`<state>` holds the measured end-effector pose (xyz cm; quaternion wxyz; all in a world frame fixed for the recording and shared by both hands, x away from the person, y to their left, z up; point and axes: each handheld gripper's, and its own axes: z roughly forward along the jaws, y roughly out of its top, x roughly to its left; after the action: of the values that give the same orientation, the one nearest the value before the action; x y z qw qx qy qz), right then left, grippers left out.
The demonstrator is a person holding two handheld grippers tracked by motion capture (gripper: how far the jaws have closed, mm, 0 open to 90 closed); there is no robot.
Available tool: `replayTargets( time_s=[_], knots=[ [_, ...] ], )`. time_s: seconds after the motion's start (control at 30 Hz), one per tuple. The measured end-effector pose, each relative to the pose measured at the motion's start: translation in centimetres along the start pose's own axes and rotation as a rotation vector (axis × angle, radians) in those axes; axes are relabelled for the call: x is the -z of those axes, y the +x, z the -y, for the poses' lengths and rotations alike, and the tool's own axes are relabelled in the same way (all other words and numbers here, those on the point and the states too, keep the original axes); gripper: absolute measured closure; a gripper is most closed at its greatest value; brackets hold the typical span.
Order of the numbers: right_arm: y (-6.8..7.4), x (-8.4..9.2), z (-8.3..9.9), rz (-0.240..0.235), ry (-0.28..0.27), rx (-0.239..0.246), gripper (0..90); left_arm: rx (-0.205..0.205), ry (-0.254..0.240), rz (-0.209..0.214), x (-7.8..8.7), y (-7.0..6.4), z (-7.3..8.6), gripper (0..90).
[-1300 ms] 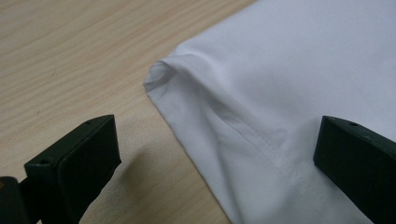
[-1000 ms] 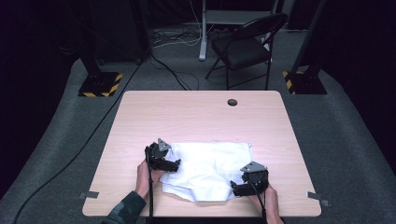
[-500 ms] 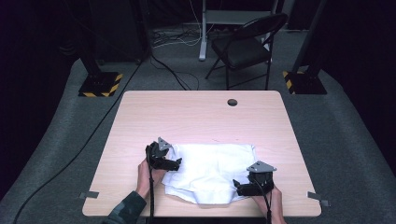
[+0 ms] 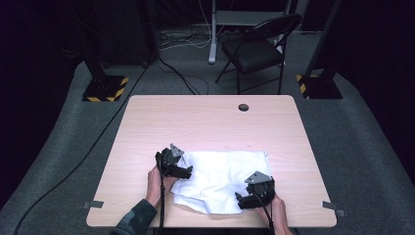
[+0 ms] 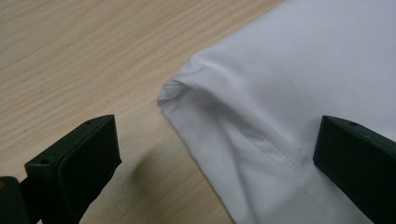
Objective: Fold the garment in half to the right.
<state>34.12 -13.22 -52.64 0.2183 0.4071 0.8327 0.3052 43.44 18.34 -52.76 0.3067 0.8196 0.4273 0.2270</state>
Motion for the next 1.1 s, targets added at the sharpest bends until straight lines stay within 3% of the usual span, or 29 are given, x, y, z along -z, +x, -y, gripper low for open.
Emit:
replayTargets(
  time_s=[0.23, 0.33, 0.43, 0.6, 0.67, 0.97, 1.1],
  knots=[
    [-1.0, 0.5, 0.5, -0.006, 0.003, -0.018, 2.9, 0.004, -0.013, 0.026, 0.0, -0.2, -0.2, 0.0],
    [-1.3, 1.4, 0.1, -0.019, -0.042, -0.04, 3.0, 0.027, -0.032, 0.016, 0.3, 0.4, -0.5, 0.0],
    [-0.8, 1.9, -0.6, -0.018, -0.081, -0.025, 3.3, 0.031, -0.017, 0.016, 0.0, 0.5, -0.7, 0.0],
    [0.3, 0.0, -0.3, -0.005, -0.001, 0.039, 3.4, 0.01, 0.005, 0.026, -0.6, -0.1, -0.6, 0.0],
    [-0.1, -0.1, -0.1, -0.021, -0.009, 0.015, 3.6, 0.011, 0.005, 0.026, -0.7, -0.3, -0.7, 0.0],
    [-1.0, 0.7, 0.5, 0.002, 0.006, 0.007, 3.5, -0.004, -0.01, 0.045, -0.7, -1.2, -1.0, 0.0],
    [-1.1, 2.0, -0.1, -0.01, -0.069, -0.018, 4.1, 0.025, -0.041, 0.038, -0.3, -0.5, -1.5, 0.0]
  ],
)
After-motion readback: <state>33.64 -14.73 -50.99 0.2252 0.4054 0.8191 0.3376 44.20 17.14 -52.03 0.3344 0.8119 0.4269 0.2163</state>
